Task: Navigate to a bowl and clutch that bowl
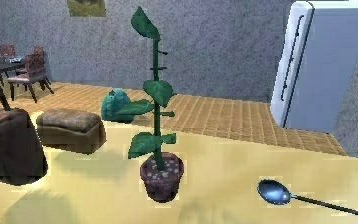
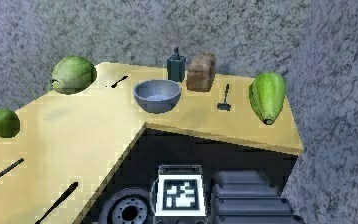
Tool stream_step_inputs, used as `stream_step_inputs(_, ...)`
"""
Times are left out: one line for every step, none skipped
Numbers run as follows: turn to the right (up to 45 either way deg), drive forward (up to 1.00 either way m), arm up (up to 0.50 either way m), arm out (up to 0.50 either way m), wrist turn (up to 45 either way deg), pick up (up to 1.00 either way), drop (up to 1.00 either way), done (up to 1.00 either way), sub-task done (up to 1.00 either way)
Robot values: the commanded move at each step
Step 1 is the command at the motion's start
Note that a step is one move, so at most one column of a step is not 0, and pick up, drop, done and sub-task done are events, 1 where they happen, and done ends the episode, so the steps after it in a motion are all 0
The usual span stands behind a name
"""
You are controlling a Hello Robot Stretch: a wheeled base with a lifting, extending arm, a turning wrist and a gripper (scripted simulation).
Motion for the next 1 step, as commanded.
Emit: stream_step_inputs(0.0,0.0,0.0,0.46,0.0,0.0,0.0,0.0,0.0)
